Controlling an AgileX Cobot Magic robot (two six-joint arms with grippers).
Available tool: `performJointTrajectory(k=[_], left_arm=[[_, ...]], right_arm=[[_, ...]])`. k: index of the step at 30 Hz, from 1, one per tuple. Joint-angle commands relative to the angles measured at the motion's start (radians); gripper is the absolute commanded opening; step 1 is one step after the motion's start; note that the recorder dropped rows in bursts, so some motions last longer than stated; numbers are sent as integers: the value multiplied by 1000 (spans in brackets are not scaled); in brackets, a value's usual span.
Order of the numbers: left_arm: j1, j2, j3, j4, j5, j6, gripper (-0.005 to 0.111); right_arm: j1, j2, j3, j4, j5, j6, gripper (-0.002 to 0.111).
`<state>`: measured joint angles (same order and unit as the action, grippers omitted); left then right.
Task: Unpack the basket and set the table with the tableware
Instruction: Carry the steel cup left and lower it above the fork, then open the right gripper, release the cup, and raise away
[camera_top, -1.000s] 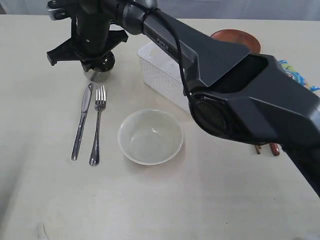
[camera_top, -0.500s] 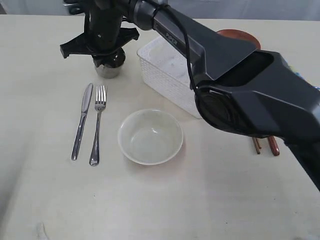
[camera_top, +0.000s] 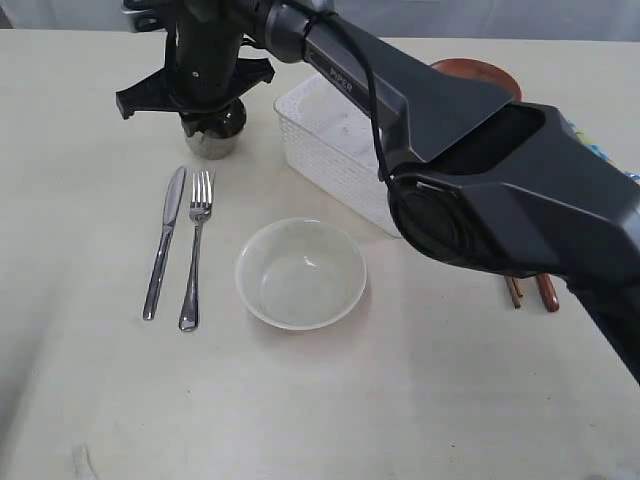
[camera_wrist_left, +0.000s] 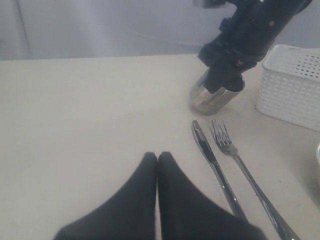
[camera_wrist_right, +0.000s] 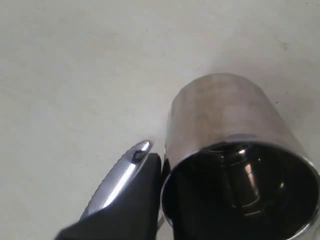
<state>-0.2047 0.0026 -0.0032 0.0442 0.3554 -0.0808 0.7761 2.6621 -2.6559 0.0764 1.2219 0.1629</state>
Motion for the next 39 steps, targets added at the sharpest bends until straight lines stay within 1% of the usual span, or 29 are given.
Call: performJointTrajectory(k=[1,3,4,6,8,11,16,20,27,32,39], left_arm=[[-5,-3,3,8,-11,-4,0],[-5,-3,3,8,-11,-4,0],[-5,-3,3,8,-11,-4,0],[-5,-3,3,8,-11,-4,0],[-5,-3,3,8,-11,-4,0],[-5,-3,3,8,-11,-4,0],[-5,-3,3,8,-11,-4,0],[-5,-3,3,8,-11,-4,0],[-5,-3,3,8,-11,-4,0],[-5,-3,3,8,-11,-4,0],[-5,-3,3,8,-11,-4,0]], right_arm=[[-9,7,-5,17,-1,-17,0],[-12,7,-5,41,-1,-33,0],[-16,7,-5,53,-1,-33,3],[-18,7,-5,57,-1,-33,12],[-18,7,-5,48,-1,-33,23],[-18,7,-5,46,-1,-33,33],[-18,3,-5,46,-1,-57,34],[-18,-6,-7,46,-42,-74,34],[-56,-6,-7,57,-49,-75,34],[-65,-6,-7,128,-107,-133,34],[-65,-6,-7,135,-119,-133,34]])
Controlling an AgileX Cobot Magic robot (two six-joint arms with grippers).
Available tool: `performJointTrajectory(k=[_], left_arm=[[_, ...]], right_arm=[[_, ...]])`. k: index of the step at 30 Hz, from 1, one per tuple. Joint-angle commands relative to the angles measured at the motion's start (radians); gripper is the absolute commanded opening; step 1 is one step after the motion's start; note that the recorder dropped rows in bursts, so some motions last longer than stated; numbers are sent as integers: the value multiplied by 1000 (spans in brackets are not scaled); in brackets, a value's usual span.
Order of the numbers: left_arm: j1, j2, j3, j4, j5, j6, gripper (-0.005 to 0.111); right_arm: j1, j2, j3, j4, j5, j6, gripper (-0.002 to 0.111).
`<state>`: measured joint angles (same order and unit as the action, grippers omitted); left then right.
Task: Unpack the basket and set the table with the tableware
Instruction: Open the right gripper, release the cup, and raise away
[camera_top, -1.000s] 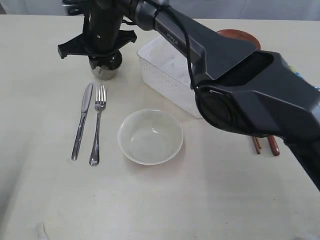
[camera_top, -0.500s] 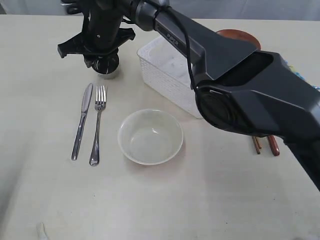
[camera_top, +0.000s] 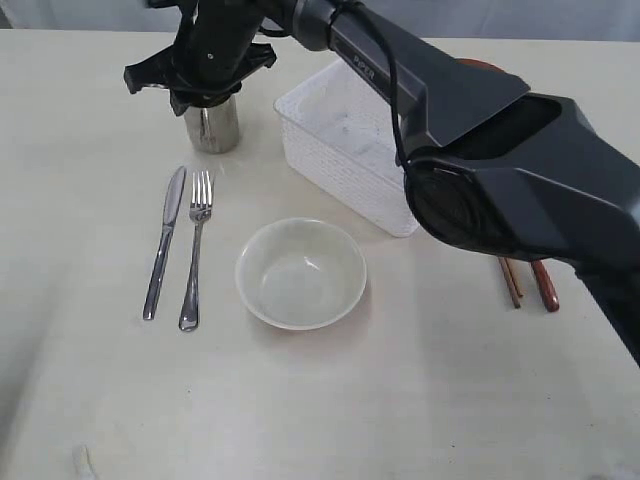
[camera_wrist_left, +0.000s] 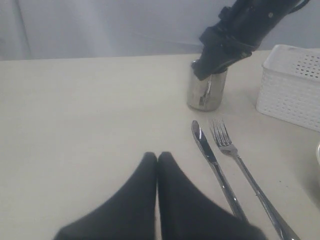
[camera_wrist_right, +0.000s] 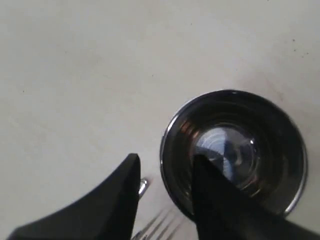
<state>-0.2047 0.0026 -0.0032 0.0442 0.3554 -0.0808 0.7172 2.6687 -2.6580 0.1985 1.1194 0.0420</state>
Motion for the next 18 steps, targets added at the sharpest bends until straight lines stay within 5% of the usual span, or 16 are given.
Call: performJointTrajectory(k=[1,18], left_arm=[[-5,-3,3,8,-11,-4,0],[-5,-3,3,8,-11,-4,0]], right_arm=[[-6,-13,-5,19,-17,-16,34],[-6,-2,-5,114,6,-76,34]])
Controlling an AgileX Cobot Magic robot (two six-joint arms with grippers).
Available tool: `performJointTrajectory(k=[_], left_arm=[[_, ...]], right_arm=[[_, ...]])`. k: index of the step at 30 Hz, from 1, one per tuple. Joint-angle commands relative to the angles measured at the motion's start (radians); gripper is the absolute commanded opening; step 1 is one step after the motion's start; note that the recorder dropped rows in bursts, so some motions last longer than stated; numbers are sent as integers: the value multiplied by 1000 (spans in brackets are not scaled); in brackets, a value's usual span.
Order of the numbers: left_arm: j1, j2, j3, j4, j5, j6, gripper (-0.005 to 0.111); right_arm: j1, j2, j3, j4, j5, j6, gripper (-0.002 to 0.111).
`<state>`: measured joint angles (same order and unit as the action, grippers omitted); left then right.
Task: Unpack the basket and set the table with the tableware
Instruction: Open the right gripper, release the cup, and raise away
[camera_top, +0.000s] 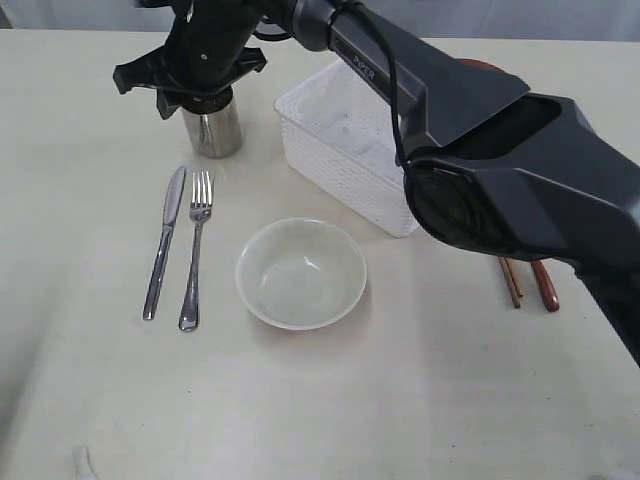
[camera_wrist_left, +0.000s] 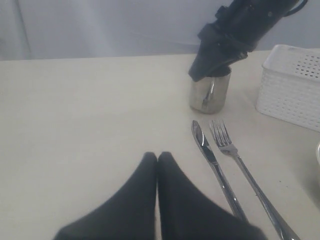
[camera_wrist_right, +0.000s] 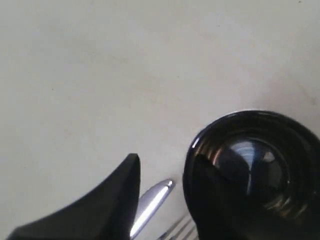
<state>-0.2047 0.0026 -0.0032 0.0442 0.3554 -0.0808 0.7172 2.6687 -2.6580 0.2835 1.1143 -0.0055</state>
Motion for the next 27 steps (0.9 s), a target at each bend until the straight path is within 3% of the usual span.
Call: performJointTrajectory(k=[1,15,27], left_arm=[[-5,-3,3,8,-11,-4,0],[-5,-3,3,8,-11,-4,0],[-5,-3,3,8,-11,-4,0]], right_arm=[[-6,-2,-5,29,11,-30,34],[-6,-12,-5,10,9,-49,34],[-78,-108,-5,28,107,-47,33]])
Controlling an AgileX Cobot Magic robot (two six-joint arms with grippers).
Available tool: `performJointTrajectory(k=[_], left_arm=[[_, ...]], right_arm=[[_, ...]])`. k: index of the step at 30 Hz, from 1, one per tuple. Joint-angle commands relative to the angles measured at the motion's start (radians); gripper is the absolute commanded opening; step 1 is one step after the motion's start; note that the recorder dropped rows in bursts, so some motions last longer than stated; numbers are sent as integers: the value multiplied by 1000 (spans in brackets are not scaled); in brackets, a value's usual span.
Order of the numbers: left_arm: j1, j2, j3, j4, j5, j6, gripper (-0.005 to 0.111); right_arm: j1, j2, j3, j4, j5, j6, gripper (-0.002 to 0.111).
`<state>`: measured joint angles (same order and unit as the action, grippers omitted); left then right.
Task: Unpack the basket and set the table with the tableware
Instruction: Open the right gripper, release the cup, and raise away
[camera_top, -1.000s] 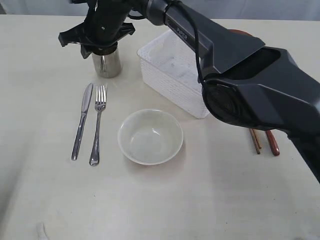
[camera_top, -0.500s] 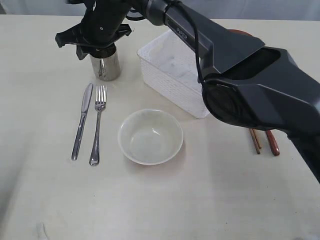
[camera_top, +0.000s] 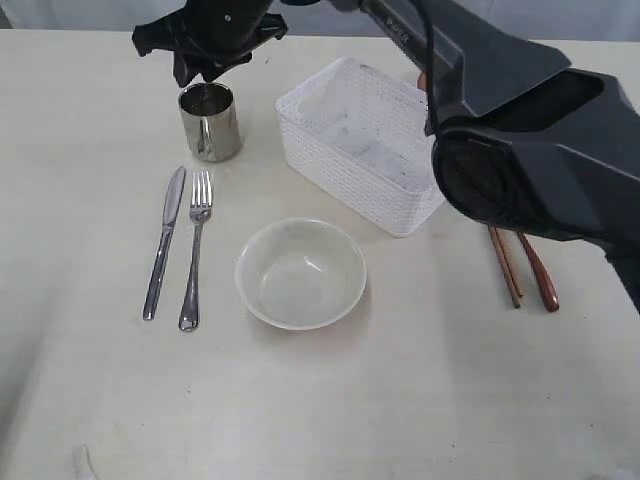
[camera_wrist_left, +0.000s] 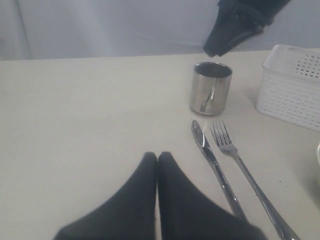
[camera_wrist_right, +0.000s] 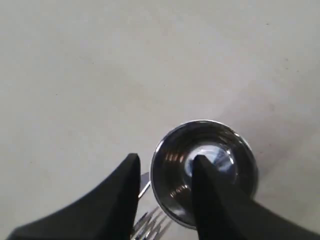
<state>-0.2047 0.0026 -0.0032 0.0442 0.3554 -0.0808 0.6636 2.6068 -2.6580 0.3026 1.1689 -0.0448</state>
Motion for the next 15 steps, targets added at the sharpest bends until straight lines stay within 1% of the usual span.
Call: performJointTrajectory(k=[1,2,3,5,8,10,12,15], left_arm=[[-5,-3,3,8,-11,-4,0],[-5,-3,3,8,-11,-4,0],[-5,-3,3,8,-11,-4,0],[-5,-3,3,8,-11,-4,0],[-5,-3,3,8,-11,-4,0],[-5,-3,3,8,-11,-4,0],[-5,-3,3,8,-11,-4,0],[-5,-3,3,8,-11,-4,0]], right_arm=[[-34,-58,-5,12,52,-5,31],[-36,-66,-5,12,52,-1,27],[-46,-85,-5,23,52,-1,14],[-53,-112,10,62,52,-1,0],[-53,-134,54,65,52,-3,-1],[-73,-157,84,46,52,-3,-1],[-110,-215,126,53,52,-3,-1],[-116,-338,209,14,52,-47,-1]])
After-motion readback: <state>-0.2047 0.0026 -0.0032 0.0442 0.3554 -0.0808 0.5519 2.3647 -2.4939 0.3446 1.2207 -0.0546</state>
